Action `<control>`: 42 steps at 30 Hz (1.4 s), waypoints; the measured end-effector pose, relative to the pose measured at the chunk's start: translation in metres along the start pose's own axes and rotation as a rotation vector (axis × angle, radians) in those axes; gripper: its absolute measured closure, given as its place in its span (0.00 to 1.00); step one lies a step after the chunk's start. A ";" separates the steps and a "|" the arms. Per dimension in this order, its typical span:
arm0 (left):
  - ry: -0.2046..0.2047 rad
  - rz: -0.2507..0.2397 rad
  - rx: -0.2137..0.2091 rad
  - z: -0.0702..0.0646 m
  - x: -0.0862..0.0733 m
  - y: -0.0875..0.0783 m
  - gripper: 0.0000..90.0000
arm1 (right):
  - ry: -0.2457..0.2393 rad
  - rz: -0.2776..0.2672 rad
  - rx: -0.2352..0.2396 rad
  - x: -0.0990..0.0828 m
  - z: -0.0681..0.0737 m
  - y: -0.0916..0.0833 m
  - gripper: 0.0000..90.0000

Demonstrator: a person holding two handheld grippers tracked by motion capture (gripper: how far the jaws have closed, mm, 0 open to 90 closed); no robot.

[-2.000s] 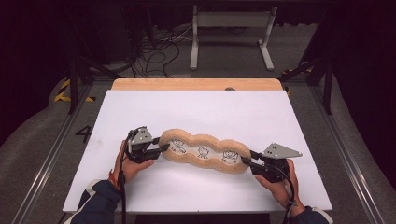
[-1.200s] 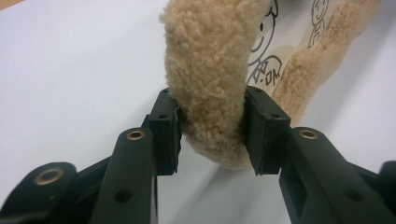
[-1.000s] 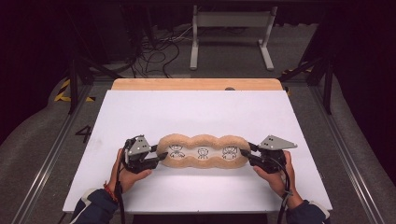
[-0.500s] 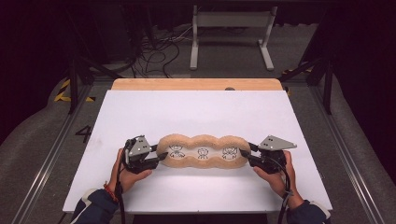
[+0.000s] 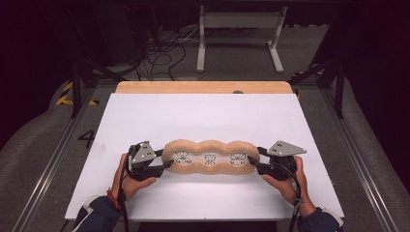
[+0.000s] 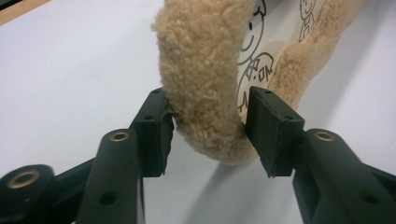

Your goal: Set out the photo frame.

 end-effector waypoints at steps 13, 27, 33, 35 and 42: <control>0.018 -0.012 0.026 0.000 0.002 -0.005 0.41 | -0.013 0.009 -0.035 -0.002 -0.005 -0.007 0.38; 0.025 -0.035 0.055 0.000 -0.004 -0.020 0.20 | -0.023 0.016 -0.028 -0.004 -0.005 -0.009 0.16; 0.025 -0.031 0.039 0.000 -0.009 -0.022 0.12 | -0.031 0.020 -0.030 -0.005 -0.005 -0.009 0.09; 0.032 -0.025 0.035 -0.001 -0.010 -0.022 0.12 | -0.032 0.020 -0.030 -0.006 -0.005 -0.009 0.09; 0.058 -0.015 0.033 -0.004 -0.010 -0.021 0.12 | -0.047 0.045 -0.026 -0.013 -0.004 -0.010 0.13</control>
Point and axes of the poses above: each handheld gripper's, and its own axes: y roughly forward along the jaws, x roughly out of its top, z roughly to its left, the point moved 10 cm from there along y, roughly forward along the jaws, and after that the axes turned 1 degree about -x, right-handed, at the moved point
